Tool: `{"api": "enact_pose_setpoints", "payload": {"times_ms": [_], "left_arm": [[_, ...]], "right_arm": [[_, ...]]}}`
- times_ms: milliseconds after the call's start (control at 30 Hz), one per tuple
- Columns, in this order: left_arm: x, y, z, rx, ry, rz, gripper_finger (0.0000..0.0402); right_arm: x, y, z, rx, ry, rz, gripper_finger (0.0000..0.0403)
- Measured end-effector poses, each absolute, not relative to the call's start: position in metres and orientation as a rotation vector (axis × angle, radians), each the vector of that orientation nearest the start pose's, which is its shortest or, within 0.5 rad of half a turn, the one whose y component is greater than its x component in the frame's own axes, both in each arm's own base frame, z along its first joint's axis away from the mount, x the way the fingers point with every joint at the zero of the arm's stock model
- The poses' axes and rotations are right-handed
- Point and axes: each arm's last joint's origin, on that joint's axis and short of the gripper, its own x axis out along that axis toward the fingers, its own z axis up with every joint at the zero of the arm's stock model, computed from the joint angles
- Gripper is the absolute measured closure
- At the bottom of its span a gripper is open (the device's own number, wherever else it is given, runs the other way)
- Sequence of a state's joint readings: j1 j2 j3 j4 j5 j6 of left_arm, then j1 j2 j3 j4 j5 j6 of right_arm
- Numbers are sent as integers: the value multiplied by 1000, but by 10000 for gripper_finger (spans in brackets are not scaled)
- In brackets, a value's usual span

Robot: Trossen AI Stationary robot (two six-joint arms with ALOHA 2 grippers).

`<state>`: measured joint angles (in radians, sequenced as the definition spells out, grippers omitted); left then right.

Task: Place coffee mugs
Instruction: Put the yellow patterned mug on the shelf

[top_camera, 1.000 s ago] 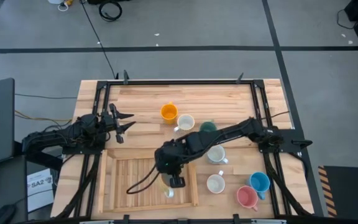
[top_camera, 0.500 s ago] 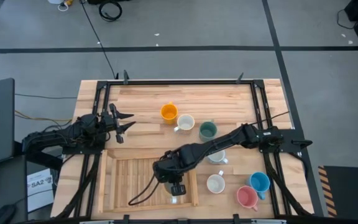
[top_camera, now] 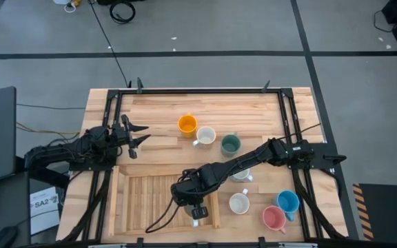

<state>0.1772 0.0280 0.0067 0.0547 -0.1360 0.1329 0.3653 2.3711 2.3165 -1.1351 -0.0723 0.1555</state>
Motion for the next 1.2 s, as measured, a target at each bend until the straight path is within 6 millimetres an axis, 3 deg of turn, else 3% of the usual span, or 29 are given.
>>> {"api": "enact_pose_setpoints", "payload": {"times_ms": [233, 500, 1200], "left_arm": [[96, 21, 169, 133, -13, 315, 237], [97, 21, 169, 132, -9, 315, 237], [97, 21, 168, 132, -2, 312, 237]], "right_arm": [[461, 180, 237, -44, 1220, 294, 371], [470, 185, 200, -26, 1295, 336, 371], [457, 181, 204, -127, 1410, 308, 364]]}}
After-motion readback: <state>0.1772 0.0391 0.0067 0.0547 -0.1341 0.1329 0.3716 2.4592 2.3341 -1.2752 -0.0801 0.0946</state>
